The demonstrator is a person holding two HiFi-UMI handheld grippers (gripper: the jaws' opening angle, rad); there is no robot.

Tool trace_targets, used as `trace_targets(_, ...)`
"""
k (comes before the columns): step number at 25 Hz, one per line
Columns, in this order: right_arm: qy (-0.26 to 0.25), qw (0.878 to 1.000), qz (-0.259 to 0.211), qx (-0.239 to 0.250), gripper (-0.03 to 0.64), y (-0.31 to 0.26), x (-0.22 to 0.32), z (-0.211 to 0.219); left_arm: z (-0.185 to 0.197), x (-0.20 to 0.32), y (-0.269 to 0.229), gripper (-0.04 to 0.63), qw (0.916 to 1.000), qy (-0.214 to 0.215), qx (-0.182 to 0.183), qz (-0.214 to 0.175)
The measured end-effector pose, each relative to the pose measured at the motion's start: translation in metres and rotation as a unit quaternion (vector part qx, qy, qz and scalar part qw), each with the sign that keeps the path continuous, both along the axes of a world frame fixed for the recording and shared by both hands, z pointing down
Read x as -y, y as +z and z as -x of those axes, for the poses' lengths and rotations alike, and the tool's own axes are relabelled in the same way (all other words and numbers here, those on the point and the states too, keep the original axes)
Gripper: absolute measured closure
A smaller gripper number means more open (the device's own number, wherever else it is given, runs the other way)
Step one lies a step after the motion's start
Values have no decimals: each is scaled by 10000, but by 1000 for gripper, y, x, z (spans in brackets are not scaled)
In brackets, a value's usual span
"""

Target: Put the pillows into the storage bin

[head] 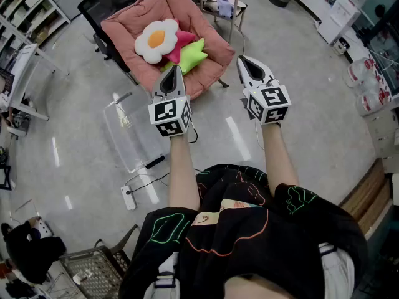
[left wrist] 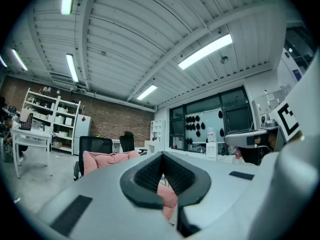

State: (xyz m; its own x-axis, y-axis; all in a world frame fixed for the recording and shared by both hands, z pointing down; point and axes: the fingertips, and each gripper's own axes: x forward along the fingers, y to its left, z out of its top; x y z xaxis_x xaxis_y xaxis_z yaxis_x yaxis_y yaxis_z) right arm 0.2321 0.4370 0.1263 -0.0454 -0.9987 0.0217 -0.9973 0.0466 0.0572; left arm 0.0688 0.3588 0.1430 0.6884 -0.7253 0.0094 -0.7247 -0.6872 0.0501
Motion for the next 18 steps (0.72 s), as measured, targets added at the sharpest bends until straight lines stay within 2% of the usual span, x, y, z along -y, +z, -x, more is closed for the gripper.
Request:
trace_targets(6,145,9996,-23,229,624,0,6,-5,4,6,-3,601,9998,119,-131,59)
trace_targets(18,-75,9996,33,268,624,-3,38,11,42,40,3,600,9992,-270,-102,261)
